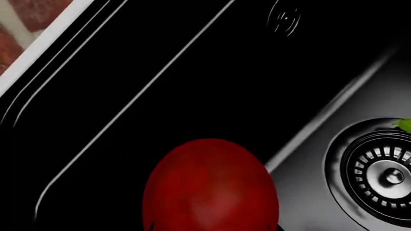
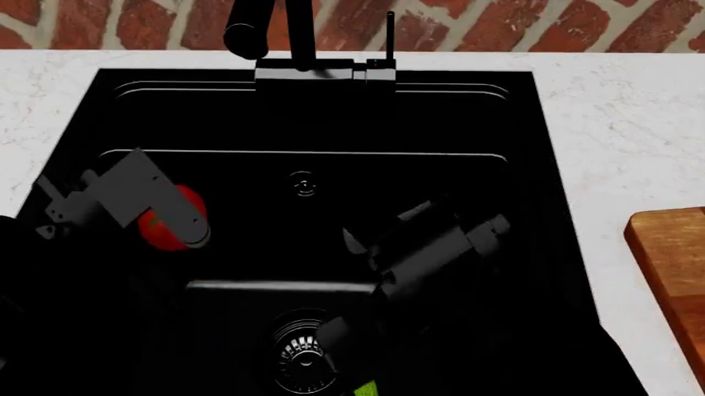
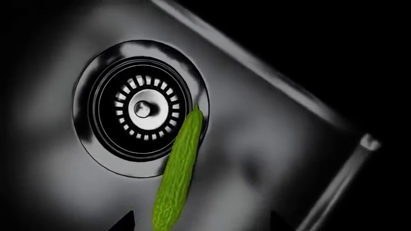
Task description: Pick the vegetables from the sink and place them on the cutting board.
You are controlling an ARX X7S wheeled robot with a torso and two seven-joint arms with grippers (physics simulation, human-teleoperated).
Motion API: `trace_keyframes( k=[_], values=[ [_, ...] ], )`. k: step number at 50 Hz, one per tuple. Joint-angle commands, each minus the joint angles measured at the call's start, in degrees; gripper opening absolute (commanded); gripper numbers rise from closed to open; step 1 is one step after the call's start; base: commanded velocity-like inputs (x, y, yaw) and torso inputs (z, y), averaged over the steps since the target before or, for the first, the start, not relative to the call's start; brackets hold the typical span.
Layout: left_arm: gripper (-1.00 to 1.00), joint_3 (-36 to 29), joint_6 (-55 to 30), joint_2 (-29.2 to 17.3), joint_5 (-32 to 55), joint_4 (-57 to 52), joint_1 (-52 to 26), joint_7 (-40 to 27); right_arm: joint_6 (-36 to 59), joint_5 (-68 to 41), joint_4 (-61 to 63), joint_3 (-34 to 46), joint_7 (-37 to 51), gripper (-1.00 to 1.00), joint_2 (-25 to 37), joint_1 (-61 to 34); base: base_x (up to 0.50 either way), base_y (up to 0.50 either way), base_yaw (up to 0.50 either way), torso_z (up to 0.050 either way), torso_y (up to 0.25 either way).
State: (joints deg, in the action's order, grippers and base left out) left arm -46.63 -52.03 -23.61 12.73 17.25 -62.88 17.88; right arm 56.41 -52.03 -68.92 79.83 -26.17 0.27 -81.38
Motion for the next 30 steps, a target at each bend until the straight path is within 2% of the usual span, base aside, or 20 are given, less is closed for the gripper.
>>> trace_keyframes(
  k=[1, 13, 30],
  values=[
    [-1.0, 0.87, 0.3, -0.66, -1.38, 0.15, 0.13, -2.67, -4.23, -7.71, -2.22, 1.85, 4.48, 1.0, -0.27, 2.11, 0.0, 0.0, 0.0, 0.0, 0.0],
    [-1.0, 1.15, 0.86, -0.76, -1.12, -0.08, 0.98, -3.05, -8.21, -10.08, -3.55, 2.4, 5.65, 1.0, -0.27, 6.79, 0.0, 0.0, 0.0, 0.0, 0.0],
    [-1.0, 0.9, 1.52, -0.44, -0.97, 0.47, 1.33, -2.96, -18.8, -10.82, -3.92, 3.14, 7.57, 1.0, -0.27, 11.81, 0.0, 0.0, 0.0, 0.0, 0.0]
  ],
)
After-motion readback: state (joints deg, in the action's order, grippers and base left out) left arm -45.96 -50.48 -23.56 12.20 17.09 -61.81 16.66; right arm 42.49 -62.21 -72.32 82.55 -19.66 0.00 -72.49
